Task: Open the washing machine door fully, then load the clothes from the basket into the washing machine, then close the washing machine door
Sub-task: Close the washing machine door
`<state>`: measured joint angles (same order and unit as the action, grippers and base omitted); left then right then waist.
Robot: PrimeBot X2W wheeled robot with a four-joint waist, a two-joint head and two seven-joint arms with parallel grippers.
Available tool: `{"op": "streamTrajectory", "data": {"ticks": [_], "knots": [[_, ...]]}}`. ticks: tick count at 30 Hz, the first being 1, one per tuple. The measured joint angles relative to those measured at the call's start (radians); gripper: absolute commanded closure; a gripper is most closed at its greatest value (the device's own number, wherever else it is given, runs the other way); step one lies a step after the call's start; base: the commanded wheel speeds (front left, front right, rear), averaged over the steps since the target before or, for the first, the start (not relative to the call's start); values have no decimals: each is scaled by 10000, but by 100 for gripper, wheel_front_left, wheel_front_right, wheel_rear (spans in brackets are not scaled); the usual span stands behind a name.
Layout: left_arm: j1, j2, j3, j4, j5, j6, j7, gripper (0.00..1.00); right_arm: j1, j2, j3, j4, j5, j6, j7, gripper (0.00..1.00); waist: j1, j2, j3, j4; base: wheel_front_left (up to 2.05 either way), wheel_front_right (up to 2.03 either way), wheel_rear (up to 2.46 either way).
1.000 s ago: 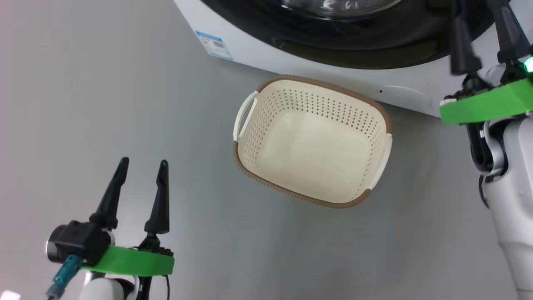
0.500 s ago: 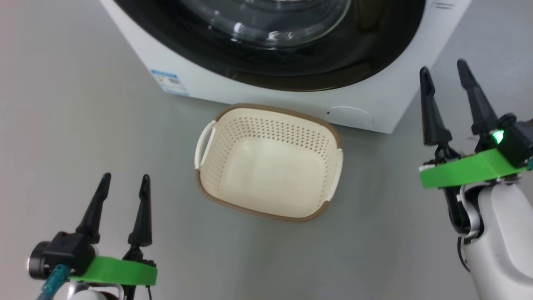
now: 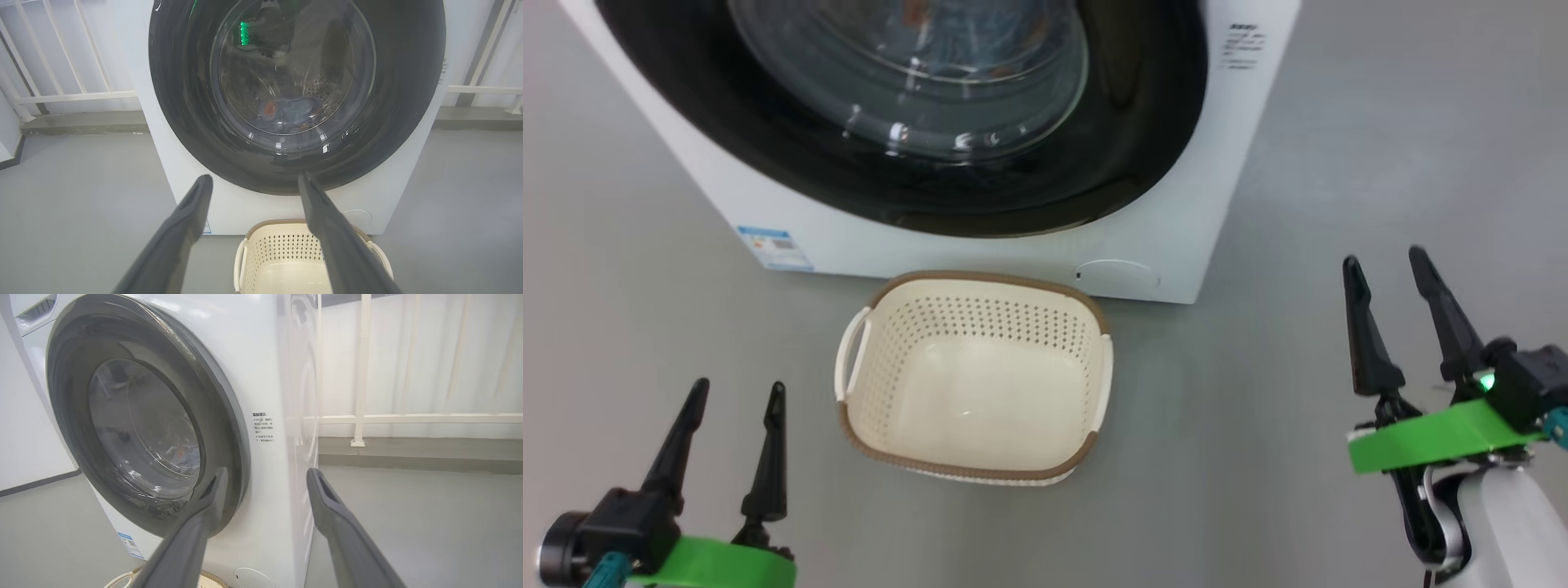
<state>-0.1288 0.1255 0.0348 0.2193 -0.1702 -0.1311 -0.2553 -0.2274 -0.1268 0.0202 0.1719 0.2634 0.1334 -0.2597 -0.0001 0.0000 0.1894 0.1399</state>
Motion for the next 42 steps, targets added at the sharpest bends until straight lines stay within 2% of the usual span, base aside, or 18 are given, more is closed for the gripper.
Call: {"op": "streamTrajectory", "data": {"ticks": [19,42], "knots": [[861,391,631,94,-2,-2,0,0,1568,140,-681,-299,12,0,2,0,1,0,-1004,-1539,0,0,0],[1346,399,1371,59,63,-2,0,0,2390,309,-1208,-458,178,0,2,0,0,0,-1364,-2126,0,0,0]]}}
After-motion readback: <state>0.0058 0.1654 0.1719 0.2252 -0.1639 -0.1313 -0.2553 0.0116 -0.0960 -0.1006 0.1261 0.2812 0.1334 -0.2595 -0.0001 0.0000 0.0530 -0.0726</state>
